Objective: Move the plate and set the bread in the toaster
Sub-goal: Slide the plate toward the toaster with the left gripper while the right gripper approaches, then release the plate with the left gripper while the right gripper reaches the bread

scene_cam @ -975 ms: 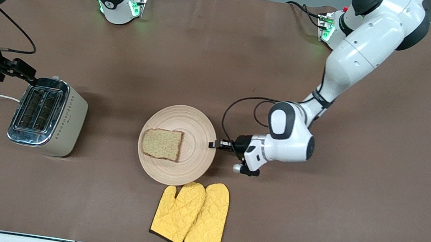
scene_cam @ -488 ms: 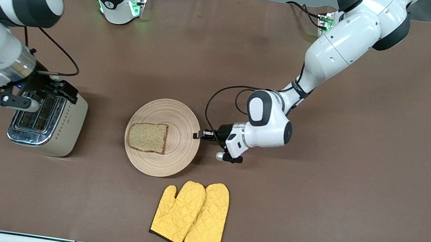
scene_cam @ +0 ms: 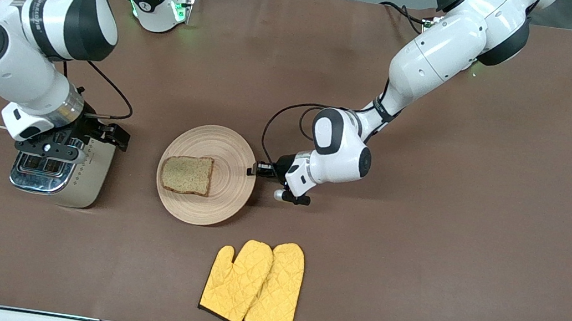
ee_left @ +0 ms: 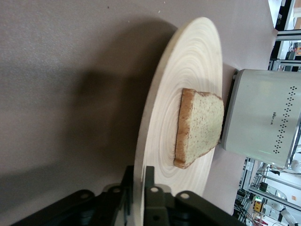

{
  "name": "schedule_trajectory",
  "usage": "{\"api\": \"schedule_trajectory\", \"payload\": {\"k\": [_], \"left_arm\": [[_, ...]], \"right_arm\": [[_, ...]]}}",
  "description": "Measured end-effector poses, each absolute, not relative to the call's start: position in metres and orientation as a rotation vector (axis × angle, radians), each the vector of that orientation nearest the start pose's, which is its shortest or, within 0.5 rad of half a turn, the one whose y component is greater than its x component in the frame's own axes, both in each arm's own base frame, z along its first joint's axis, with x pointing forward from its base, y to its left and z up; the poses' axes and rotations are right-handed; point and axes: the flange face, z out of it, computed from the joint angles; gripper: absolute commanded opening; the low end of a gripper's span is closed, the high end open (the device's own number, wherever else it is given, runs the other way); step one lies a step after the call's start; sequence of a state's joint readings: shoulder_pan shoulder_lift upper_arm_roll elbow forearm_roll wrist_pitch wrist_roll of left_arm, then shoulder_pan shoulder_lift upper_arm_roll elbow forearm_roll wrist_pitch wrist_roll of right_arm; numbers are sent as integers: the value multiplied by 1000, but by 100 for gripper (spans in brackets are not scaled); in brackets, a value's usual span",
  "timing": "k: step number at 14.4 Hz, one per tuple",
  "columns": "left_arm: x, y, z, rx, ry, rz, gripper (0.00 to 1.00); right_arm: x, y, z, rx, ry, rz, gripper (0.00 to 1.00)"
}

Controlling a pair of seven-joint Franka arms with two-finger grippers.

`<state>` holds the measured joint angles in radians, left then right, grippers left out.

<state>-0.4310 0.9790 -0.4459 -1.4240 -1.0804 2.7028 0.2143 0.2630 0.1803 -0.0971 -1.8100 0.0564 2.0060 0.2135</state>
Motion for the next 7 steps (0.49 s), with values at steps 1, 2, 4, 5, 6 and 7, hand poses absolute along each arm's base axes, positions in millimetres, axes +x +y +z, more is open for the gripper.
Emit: {"api": "schedule_trajectory", "payload": {"k": [1, 2, 4, 5, 6, 7], "left_arm": [[549, -496, 160, 2206, 140, -91, 100], [551, -495, 160, 2206, 142, -87, 100], [556, -491, 163, 2206, 143, -74, 100], [561, -487, 164, 2213, 138, -62, 100], [568, -480, 166, 2229, 119, -39, 100], [577, -470, 169, 2254, 90, -6, 100]], "right_arm": [[603, 109, 439, -3104, 105, -18, 100], [605, 111, 432, -3104, 100, -25, 100], [608, 118, 411, -3107, 87, -36, 100], [610, 124, 399, -3110, 81, -32, 100], [612, 130, 387, -3113, 86, -26, 100], [614, 135, 376, -3116, 88, -24, 100]]}}
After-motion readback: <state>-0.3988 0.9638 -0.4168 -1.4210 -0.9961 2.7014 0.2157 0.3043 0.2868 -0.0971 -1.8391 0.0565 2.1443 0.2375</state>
